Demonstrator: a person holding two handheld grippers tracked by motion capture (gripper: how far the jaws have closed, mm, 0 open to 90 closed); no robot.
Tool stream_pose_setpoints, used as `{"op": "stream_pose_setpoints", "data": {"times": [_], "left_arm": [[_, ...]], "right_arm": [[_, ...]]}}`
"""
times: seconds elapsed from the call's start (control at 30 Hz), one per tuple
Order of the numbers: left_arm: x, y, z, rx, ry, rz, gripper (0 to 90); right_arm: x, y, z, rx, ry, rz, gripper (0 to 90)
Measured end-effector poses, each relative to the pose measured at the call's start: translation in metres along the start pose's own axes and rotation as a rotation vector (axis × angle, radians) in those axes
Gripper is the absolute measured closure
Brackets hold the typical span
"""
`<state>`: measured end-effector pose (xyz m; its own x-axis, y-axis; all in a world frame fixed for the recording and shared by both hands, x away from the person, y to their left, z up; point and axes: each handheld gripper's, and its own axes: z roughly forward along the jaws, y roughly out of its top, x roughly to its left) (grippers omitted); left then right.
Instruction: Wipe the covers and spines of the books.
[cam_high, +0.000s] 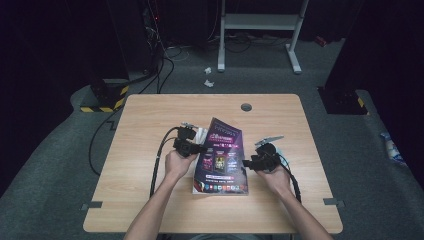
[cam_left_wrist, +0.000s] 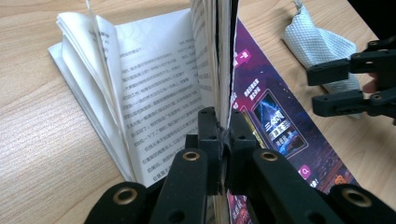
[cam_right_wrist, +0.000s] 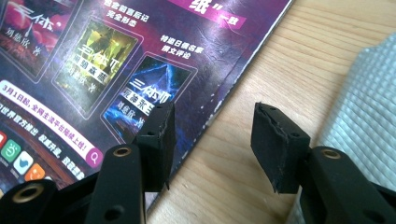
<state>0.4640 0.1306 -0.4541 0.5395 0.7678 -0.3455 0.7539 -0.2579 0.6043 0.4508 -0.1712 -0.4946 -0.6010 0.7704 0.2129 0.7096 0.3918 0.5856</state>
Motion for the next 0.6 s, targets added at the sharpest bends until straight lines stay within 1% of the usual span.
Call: {"op": "stream_pose_setpoints", "data": {"times": [0.03,0.07,0.1,0.13,0.17,0.2,0.3,0.33,0.4,0.43,0.47,0.6], "left_arm": [[0.000,0.000,-0.001,0.001,-0.001,0.003,87.1],[-0.002,0.000,-0.002,-0.008,-0.004,0.000,87.2],[-0.002,0.000,-0.002,-0.008,-0.004,0.000,87.1],[-0.003,0.001,-0.004,-0.011,-0.005,0.003,87.2],[-0.004,0.001,-0.004,-0.015,-0.007,0.007,87.2],[-0.005,0.001,-0.006,-0.020,-0.008,0.009,87.2],[-0.007,0.001,-0.009,-0.028,-0.014,0.018,87.2],[-0.007,0.001,-0.010,-0.035,-0.018,0.017,87.2],[-0.007,0.001,-0.011,-0.041,-0.023,0.017,87.2],[-0.007,0.001,-0.012,-0.041,-0.024,0.018,87.2],[-0.007,0.001,-0.012,-0.043,-0.027,0.016,87.2],[-0.007,0.001,-0.011,-0.046,-0.031,0.013,87.2]], "right_arm": [[0.000,0.002,0.001,0.003,0.003,0.003,49.3],[0.000,0.006,0.004,0.012,0.011,0.009,48.7],[0.000,0.006,0.004,0.012,0.011,0.009,48.7],[-0.001,0.009,0.006,0.027,0.023,0.030,47.8],[-0.001,0.009,0.006,0.027,0.023,0.030,47.8],[-0.001,0.011,0.007,0.035,0.026,0.041,47.7],[-0.003,0.017,0.012,0.053,0.033,0.054,47.2],[-0.004,0.017,0.013,0.048,0.036,0.052,47.2],[-0.007,0.019,0.018,0.066,0.057,0.091,46.3],[-0.007,0.019,0.018,0.066,0.057,0.091,46.3],[-0.009,0.021,0.020,0.070,0.065,0.105,46.3],[-0.008,0.025,0.023,0.078,0.079,0.112,46.4]]}}
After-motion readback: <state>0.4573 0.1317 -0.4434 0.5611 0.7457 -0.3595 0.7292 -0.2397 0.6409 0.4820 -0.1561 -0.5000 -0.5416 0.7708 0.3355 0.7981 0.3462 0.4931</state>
